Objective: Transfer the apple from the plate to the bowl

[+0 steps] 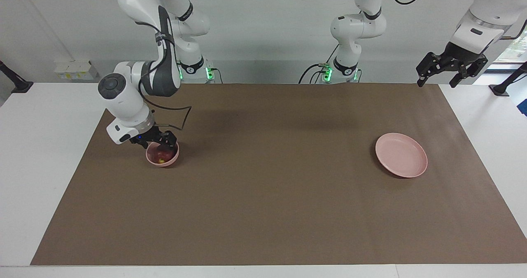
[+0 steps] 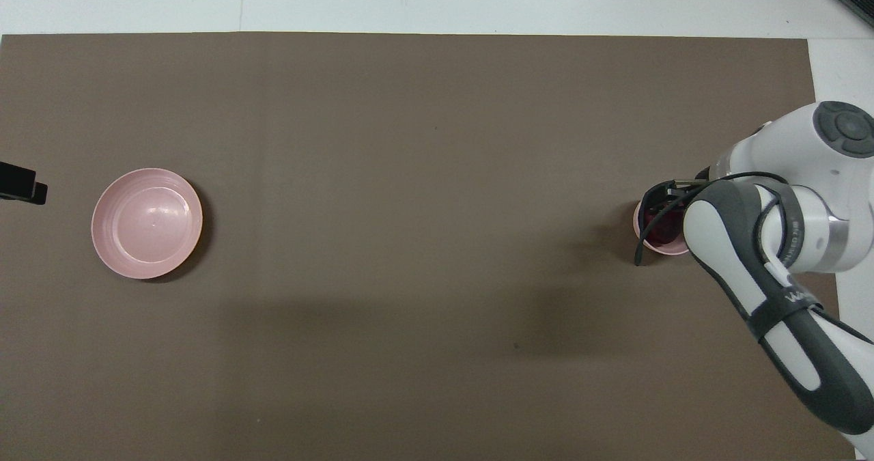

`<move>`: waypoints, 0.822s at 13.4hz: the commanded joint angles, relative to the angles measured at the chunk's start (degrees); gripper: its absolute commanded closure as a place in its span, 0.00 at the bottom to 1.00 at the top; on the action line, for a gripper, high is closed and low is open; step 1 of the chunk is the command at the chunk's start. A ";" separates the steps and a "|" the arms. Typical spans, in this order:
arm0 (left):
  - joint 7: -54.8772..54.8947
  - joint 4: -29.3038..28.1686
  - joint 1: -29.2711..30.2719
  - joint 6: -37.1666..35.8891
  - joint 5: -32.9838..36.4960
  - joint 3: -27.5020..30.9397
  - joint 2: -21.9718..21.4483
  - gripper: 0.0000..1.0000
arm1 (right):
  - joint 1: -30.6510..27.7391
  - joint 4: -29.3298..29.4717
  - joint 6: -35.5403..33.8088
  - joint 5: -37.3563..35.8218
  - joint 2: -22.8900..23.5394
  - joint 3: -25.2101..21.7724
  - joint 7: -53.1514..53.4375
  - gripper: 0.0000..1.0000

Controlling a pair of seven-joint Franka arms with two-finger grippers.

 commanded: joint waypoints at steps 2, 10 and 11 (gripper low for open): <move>0.16 -1.12 0.39 -0.15 0.46 -0.25 -1.16 0.00 | 0.21 0.95 -6.20 -1.58 -8.29 0.45 2.86 0.00; 0.25 -1.12 0.21 -0.15 0.46 -0.25 -1.16 0.00 | 0.21 21.02 -33.20 -0.80 -11.64 0.98 2.77 0.00; 0.25 -1.12 0.21 -0.15 0.46 -0.25 -1.16 0.00 | -0.49 20.14 -33.47 -0.27 -12.17 1.07 2.34 0.00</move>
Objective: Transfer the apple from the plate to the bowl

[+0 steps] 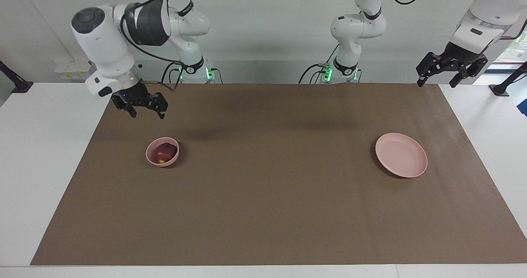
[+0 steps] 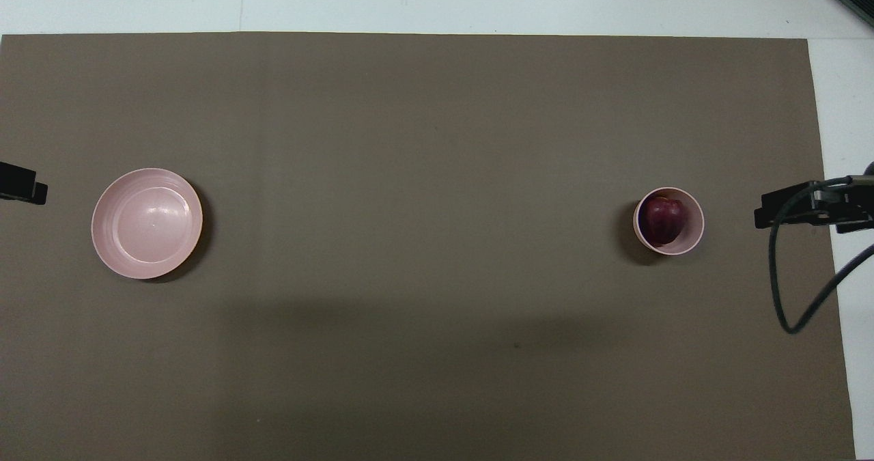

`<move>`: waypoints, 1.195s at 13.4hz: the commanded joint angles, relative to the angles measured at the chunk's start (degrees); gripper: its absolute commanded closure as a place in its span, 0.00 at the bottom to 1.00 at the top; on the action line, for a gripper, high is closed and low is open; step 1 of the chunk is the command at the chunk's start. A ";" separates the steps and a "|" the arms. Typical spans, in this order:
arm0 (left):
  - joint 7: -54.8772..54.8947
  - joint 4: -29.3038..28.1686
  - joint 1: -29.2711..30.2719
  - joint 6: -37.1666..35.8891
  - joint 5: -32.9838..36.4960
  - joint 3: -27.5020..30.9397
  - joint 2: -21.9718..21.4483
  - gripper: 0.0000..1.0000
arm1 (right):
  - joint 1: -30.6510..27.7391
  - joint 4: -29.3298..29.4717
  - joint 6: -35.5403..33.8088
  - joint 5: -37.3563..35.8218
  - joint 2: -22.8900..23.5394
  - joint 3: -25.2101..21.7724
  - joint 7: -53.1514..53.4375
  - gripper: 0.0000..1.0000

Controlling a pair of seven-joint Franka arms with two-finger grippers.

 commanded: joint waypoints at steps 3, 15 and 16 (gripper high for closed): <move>0.24 -1.12 0.30 -0.15 0.46 -0.23 -1.16 0.00 | -0.83 -2.06 -0.15 -0.22 -1.53 0.43 0.28 0.00; -0.11 -1.12 0.21 -0.32 0.46 -0.23 -1.16 0.00 | -0.66 -1.63 2.32 -2.32 -1.62 -0.01 -2.00 0.00; -0.11 -1.20 0.21 -0.32 0.46 -0.23 -1.16 0.00 | -0.74 -1.80 4.15 -2.42 -1.62 -0.01 -2.09 0.00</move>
